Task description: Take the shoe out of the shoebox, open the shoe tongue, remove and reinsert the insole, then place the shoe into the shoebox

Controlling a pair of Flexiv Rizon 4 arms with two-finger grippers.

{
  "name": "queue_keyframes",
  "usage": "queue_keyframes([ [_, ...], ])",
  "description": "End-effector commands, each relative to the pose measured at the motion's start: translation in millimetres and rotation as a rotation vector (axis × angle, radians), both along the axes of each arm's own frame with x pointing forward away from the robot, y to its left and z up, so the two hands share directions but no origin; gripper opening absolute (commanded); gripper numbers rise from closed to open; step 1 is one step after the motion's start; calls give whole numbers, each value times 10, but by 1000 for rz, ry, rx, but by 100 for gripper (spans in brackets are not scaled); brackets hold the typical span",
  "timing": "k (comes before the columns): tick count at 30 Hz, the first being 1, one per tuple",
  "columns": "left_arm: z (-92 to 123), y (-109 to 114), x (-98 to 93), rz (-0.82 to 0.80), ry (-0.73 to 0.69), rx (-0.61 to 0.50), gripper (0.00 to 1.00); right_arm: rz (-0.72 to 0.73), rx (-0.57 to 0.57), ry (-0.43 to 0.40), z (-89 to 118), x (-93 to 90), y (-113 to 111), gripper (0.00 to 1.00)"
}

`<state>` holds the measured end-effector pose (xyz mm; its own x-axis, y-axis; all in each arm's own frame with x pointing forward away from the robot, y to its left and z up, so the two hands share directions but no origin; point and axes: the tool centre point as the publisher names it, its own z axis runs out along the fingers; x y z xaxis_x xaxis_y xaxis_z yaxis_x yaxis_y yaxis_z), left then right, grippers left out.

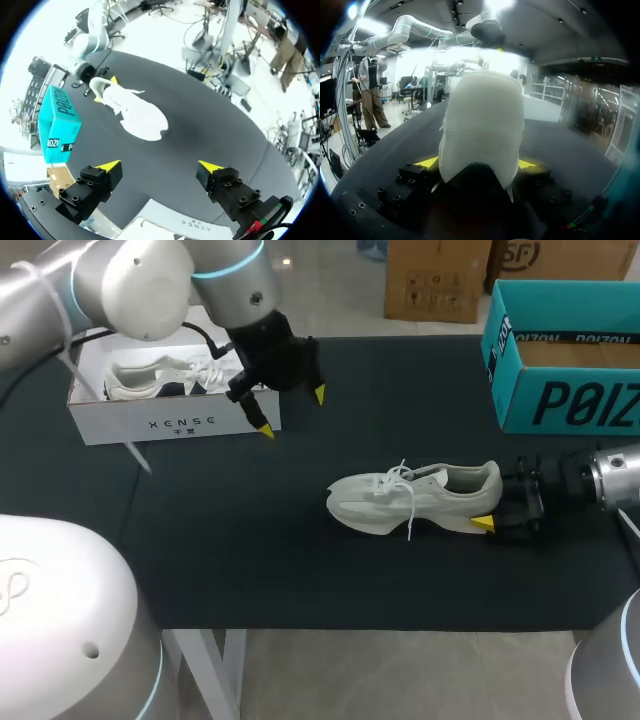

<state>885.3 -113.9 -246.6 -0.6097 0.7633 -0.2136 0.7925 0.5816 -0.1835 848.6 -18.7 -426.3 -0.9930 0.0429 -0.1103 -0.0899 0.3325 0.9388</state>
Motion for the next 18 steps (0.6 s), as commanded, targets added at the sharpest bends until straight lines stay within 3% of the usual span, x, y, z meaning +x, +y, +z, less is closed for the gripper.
queue_keyframes([
  [1,-40,43,-8,392,100,-207,100,0,-2,0,-44,27,22,0],
  [4,-40,43,-8,392,100,-207,100,0,-2,0,-44,27,22,0],
  [5,-58,-28,69,557,20,-219,100,0,-2,0,-44,27,22,0],
  [7,-53,-102,117,836,35,-264,100,0,-2,0,-44,27,22,0],
  [9,-100,-229,-91,852,-43,-212,100,0,-2,0,-44,27,22,0],
  [11,-113,-397,-351,869,11,-236,100,0,-2,0,-44,27,22,0],
  [13,-164,-540,-543,913,-69,-186,100,0,-2,0,-44,27,22,0],
  [15,-185,-639,-659,900,-61,-170,100,0,-2,0,-44,27,22,0],
  [18,-185,-639,-659,900,-61,-170,100,0,-2,0,-44,27,22,0],
])
